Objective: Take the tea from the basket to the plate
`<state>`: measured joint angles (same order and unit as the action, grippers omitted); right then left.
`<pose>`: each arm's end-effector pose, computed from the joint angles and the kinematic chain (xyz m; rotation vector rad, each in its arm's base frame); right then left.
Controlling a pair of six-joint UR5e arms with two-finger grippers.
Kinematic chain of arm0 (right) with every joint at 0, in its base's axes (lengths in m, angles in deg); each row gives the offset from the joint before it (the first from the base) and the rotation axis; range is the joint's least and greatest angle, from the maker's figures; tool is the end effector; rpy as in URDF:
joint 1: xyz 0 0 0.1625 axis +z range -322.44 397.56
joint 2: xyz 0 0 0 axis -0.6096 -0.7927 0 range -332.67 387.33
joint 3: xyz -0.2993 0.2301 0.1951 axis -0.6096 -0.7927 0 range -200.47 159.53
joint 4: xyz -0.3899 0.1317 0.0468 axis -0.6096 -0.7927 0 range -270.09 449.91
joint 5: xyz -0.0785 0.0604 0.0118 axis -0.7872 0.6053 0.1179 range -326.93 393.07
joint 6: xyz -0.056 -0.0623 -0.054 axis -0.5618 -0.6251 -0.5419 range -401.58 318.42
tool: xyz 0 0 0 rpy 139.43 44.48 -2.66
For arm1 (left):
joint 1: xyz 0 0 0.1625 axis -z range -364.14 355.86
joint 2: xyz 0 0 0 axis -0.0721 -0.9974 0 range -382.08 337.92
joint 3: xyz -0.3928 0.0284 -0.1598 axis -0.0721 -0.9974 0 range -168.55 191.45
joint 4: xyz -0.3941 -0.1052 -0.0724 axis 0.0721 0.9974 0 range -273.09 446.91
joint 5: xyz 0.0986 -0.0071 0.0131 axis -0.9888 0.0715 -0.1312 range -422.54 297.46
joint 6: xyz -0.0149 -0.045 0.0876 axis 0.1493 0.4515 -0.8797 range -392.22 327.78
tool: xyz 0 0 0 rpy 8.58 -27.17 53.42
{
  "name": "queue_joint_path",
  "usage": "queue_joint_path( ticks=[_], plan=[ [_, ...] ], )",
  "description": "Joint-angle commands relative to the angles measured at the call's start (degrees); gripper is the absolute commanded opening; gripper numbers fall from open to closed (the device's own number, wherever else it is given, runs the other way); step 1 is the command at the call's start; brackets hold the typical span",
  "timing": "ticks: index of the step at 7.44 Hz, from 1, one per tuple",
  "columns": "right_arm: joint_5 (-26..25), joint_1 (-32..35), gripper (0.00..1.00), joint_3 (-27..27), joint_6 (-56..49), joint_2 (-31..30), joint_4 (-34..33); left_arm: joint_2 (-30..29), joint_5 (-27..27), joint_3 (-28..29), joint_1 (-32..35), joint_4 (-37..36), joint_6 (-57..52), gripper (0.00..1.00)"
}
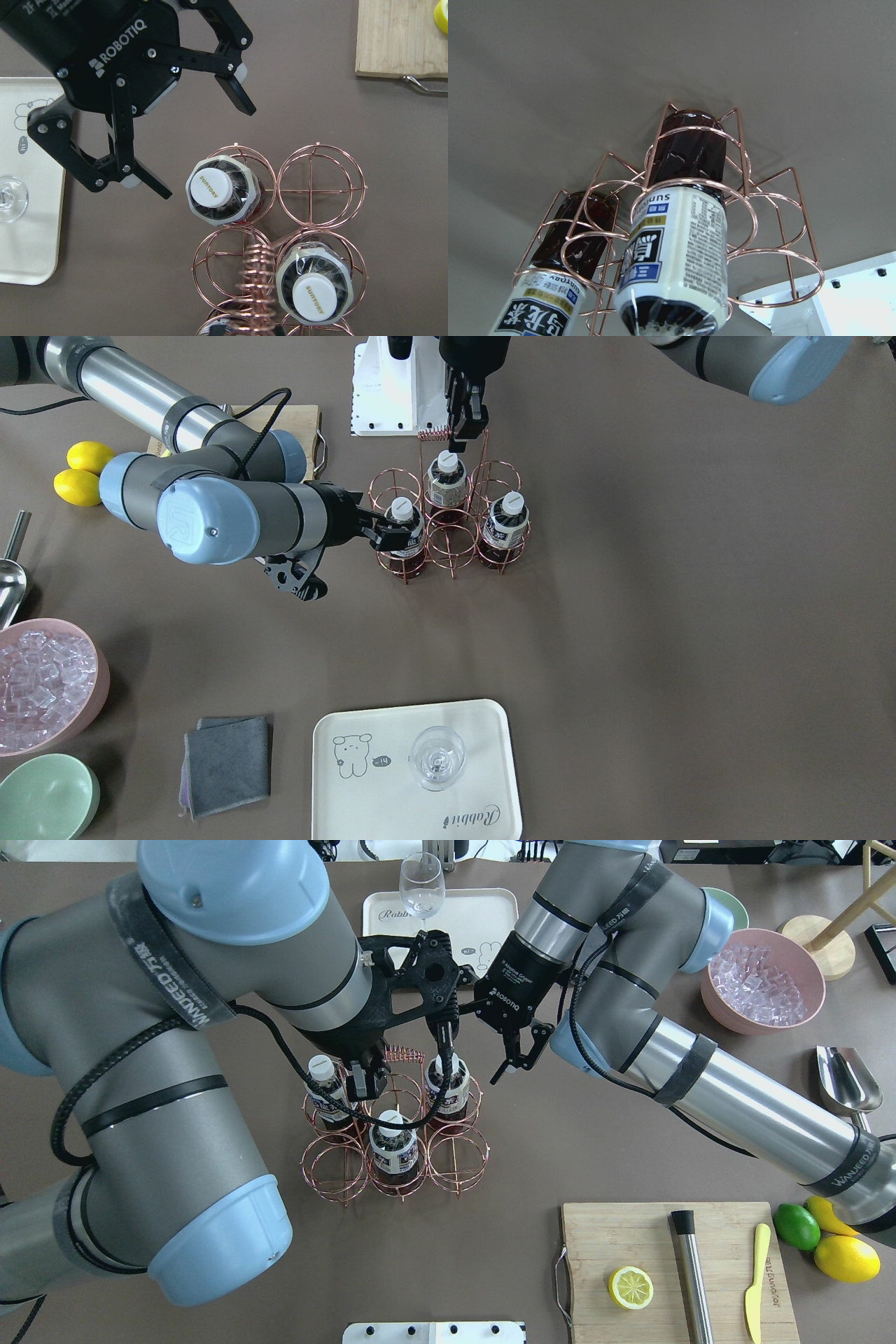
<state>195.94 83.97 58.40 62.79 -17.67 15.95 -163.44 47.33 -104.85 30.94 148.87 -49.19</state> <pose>-0.4639 -0.5425 0.1870 -0.9241 -1.0353 0.3335 0.3944 -0.3985 0.0295 0.7629 0.6340 1.3093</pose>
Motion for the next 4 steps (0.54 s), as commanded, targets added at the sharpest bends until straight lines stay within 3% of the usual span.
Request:
queue_joint_path(
  ticks=[1,2,3,4],
  plan=[
    [0.3,-0.9,1.0,-2.3,0.0,2.5,-0.7,-0.1,0.0,-0.1,0.1,0.0,0.0,0.0],
    [0.6,-0.8,0.93,-2.3,0.0,2.6,-0.7,-0.1,0.0,-0.1,0.1,0.0,0.0,0.0],
    [0.9,-1.0,0.72,-2.3,0.0,2.6,-1.2,-0.1,0.0,-0.1,0.2,0.0,0.0,0.0],
    [1.3,-1.0,0.65,-2.2,0.6,2.6,-1.2,-0.1,0.0,-0.1,0.2,0.0,0.0,0.0]
  ],
)
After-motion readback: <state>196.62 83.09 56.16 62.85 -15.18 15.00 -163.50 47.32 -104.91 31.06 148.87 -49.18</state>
